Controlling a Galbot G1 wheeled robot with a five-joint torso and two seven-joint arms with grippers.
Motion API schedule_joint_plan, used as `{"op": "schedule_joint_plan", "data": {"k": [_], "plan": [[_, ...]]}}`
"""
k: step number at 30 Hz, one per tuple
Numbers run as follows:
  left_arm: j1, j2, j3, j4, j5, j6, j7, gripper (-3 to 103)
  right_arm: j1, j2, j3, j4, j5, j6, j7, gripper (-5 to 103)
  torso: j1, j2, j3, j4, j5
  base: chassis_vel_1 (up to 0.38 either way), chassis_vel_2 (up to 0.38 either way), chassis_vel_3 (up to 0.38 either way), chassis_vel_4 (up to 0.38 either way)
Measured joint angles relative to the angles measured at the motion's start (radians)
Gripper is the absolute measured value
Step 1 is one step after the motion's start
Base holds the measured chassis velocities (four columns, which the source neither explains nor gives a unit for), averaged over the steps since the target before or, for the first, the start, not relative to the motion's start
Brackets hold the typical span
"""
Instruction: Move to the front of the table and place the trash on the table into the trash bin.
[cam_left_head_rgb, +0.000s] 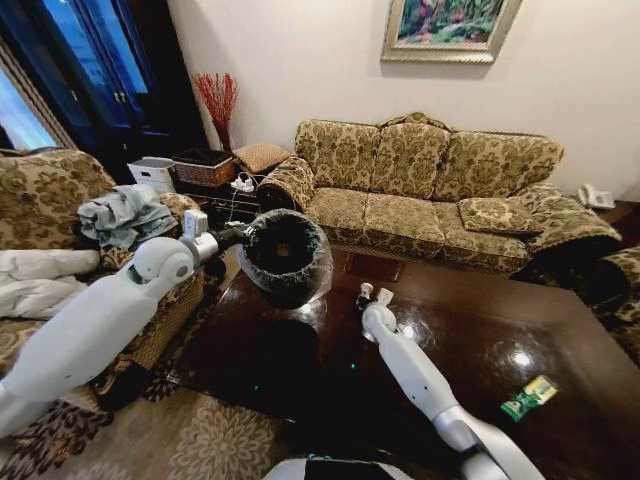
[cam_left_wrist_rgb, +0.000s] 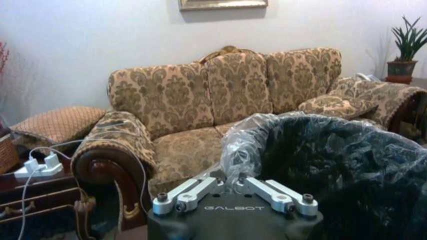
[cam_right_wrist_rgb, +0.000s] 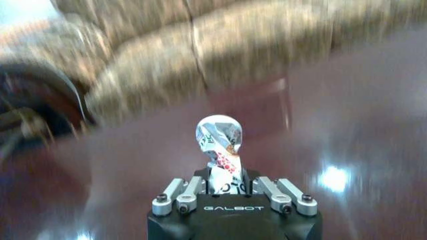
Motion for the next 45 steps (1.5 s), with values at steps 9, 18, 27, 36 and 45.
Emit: {"op": "schedule_joint_plan", "data": {"k": [9,18,27,36,45], "plan": [[-0.038,-0.024,0.041,0.054,-0.003,0.011,0.014,3,0.214,-0.248,-0.04,0.408,0.114,0.008,-0.171,32,0.0,0.0,0.0,0.0001,-0.0009,0.0,0.0,0.0,0.0],[-0.076,-0.076,0.066,0.065,-0.011,0.031,0.005,3,0.553,-0.335,-0.267,0.435,0.226,-0.005,-0.702,32,0.0,0.0,0.0,-0.0007,-0.0004,0.0,0.0,0.0,0.0],[-0.066,-0.049,0.04,0.059,-0.018,0.03,0.004,3,0.624,-0.206,-0.47,0.398,0.17,-0.031,-0.685,32,0.0,0.0,0.0,0.0,-0.0007,0.0,0.0,0.0,0.0],[-0.068,-0.052,0.041,0.065,-0.019,0.027,0.006,3,0.553,-0.244,-0.445,0.431,0.118,-0.087,-0.68,32,0.0,0.0,0.0,-0.0003,-0.0006,0.0,0.0,0.0,0.0],[-0.059,-0.047,0.034,0.074,-0.018,0.023,0.012,3,0.532,-0.276,-0.415,0.486,0.122,-0.149,-0.669,47,0.0,0.0,0.0,-0.0001,-0.0006,0.0,0.0,0.0,0.0]]}}
